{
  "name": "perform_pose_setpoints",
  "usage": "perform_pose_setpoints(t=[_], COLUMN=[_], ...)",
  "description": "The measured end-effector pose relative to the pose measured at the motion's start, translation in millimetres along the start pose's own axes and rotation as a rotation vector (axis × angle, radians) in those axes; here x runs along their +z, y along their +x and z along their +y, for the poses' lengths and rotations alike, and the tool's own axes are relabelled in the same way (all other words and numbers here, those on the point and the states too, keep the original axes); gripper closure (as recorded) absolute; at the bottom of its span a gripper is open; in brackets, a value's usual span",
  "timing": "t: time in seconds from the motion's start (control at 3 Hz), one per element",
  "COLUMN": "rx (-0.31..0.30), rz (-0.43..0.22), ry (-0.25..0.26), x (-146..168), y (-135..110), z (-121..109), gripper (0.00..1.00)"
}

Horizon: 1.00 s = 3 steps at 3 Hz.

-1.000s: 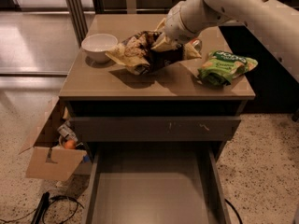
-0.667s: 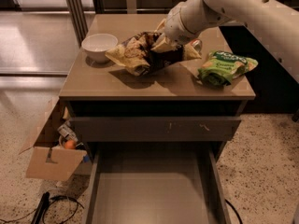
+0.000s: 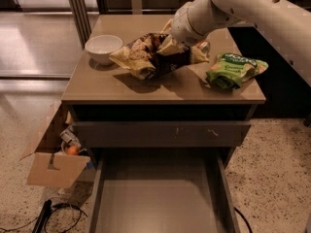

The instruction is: Pick brown chip bag from middle drawer and place on counter

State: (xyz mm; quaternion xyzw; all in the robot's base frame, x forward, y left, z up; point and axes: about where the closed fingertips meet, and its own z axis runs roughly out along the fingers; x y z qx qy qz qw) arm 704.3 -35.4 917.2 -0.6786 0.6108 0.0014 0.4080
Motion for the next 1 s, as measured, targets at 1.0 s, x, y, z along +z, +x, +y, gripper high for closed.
perform_pose_setpoints(t=[1.0], rx=[0.0], rz=[0.0], ry=[0.0], x=[0.2], y=[-0.1], z=[0.1], gripper=[0.0])
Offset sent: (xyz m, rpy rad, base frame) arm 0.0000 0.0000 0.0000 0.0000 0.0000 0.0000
